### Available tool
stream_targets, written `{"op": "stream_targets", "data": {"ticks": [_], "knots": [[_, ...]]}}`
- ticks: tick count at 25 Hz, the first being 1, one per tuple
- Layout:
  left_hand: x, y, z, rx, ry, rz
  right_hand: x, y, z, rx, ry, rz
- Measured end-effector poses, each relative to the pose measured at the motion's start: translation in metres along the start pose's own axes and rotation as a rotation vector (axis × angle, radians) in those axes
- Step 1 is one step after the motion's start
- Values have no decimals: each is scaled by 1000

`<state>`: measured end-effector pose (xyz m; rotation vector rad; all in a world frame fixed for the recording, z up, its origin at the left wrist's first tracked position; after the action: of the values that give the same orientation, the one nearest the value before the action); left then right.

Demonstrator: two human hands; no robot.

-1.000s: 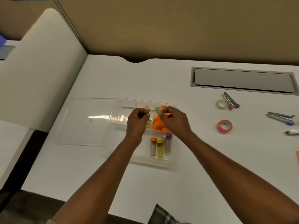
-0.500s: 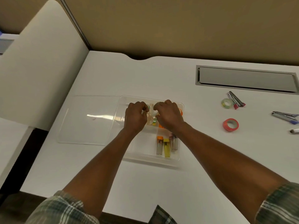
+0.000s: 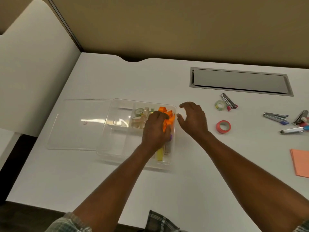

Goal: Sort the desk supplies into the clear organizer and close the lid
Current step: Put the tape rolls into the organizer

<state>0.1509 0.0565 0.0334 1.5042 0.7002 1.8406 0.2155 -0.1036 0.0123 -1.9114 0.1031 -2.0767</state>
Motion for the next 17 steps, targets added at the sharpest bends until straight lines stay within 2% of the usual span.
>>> {"op": "stream_targets", "data": {"ticks": [4,8,11,17], "knots": [[-88,41,-26,-49,-288,72,5,83,-18,-135,-48,-32],[-157,28,-44,140,-563,289,8,137,-26,-217,-140,-55],[-174,5,-55,184,-540,431,10,157,-17,-235,-178,-111],[-179,0,-61,117,-432,461,-3,185,20,-221,-275,-287]]}}
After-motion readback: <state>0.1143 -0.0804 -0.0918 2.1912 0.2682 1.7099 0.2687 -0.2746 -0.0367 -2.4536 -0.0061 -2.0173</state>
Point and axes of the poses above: each hand's wrist, its own z-axis towards the middle knuckle, its own x-axis out of the back of the hand, y = z × x, the point moved 6 cm from there along z, towards the middle knuckle, and after that the axes turned 12 degrees about -z, right-handed, at the moved point
